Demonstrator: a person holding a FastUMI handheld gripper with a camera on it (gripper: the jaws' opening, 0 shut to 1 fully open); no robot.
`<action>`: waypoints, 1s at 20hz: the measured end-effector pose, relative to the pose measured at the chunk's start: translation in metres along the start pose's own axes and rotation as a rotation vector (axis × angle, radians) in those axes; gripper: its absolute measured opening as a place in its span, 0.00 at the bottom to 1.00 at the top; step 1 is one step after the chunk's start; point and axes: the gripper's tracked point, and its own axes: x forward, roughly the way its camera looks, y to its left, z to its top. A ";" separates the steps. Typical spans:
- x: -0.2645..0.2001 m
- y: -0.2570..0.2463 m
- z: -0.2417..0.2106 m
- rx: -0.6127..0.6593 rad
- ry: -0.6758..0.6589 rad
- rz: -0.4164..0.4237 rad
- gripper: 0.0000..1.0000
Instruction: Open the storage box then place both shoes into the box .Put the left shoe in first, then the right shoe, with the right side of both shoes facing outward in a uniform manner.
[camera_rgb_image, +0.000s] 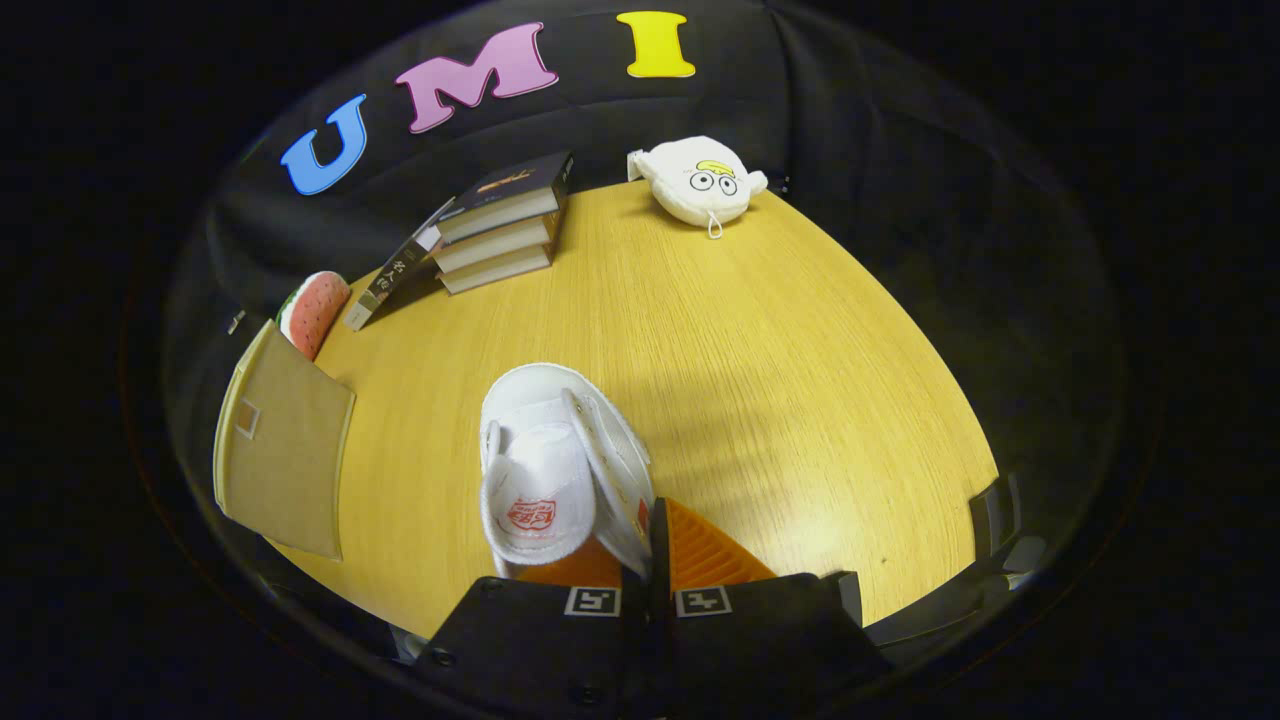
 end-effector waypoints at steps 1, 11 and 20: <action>-0.009 0.008 0.009 0.019 -0.017 0.014 0.05; -0.093 0.178 0.085 0.105 -0.081 0.184 0.05; -0.092 0.341 0.069 0.130 0.029 0.242 0.05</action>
